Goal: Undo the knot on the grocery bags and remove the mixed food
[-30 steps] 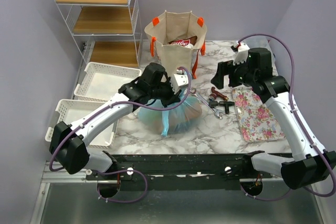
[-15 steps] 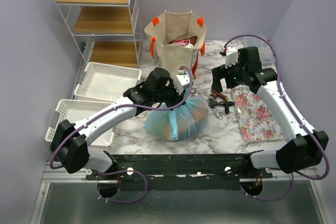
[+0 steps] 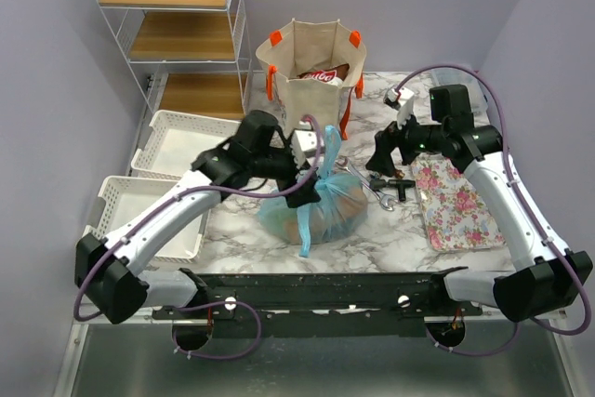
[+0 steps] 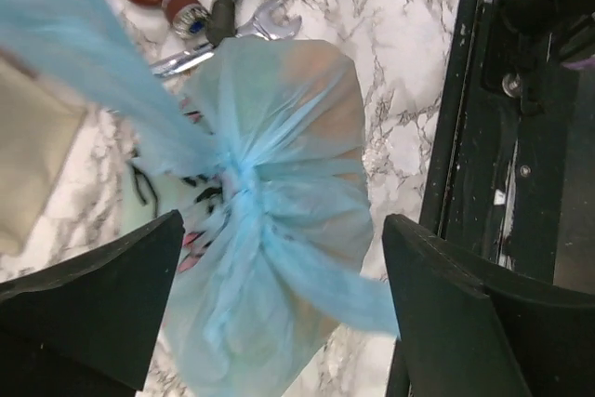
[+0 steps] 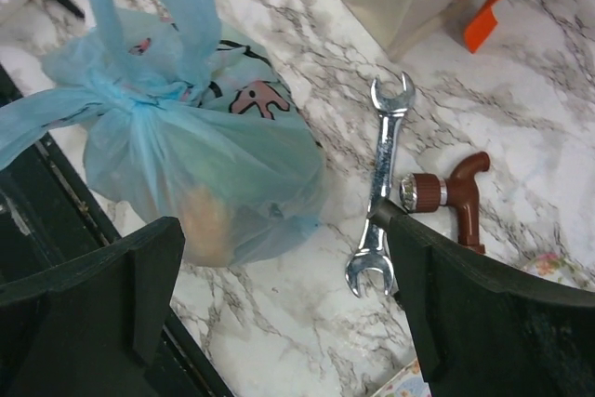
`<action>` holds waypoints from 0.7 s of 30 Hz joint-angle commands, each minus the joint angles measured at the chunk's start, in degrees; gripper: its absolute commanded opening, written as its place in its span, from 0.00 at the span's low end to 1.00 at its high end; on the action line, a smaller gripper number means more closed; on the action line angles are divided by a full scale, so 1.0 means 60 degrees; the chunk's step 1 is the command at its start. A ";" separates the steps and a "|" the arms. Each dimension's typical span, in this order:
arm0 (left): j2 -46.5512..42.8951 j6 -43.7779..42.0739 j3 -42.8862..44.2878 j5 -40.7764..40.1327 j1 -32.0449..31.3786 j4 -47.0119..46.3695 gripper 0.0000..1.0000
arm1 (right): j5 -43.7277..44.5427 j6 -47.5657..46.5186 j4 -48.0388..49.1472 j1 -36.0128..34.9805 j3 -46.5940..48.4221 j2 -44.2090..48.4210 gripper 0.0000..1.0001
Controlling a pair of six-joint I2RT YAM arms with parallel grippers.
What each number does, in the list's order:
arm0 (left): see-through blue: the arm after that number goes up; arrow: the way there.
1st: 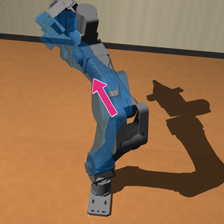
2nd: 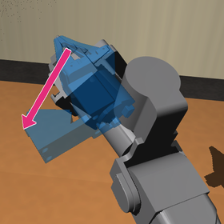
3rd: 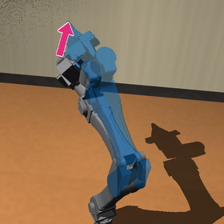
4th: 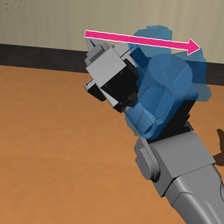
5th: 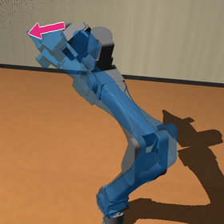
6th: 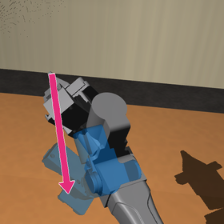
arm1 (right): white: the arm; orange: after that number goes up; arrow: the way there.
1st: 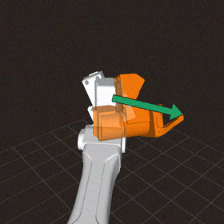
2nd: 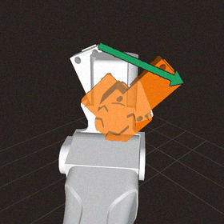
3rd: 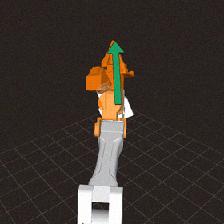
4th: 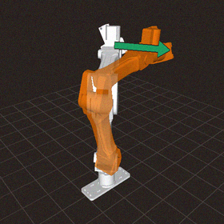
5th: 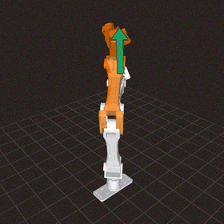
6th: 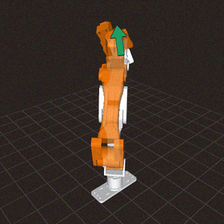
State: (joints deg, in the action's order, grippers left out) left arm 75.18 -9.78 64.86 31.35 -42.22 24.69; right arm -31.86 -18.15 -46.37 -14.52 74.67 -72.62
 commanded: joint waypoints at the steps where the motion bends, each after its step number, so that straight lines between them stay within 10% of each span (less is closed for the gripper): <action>1: -0.0742 -0.1606 0.1068 0.2617 0.1890 0.2532 0.89 | -0.1356 -0.0288 0.0156 -0.0111 -0.0116 0.0270 0.99; 9: -0.0857 -0.5511 0.1263 0.3562 0.3318 0.3933 0.63 | -0.1377 -0.0644 0.1572 -0.1757 -0.0749 0.0455 0.77; 21: 0.0469 -0.5742 0.0840 0.2828 0.1582 0.1774 0.47 | 0.0842 -0.1912 0.3436 -0.3336 -0.2955 0.0660 0.62</action>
State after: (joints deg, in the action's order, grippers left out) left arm 75.16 -40.12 70.78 49.36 -28.82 38.15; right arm -34.50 -25.02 -32.77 -34.15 63.64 -71.42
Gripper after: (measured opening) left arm 0.483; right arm 0.619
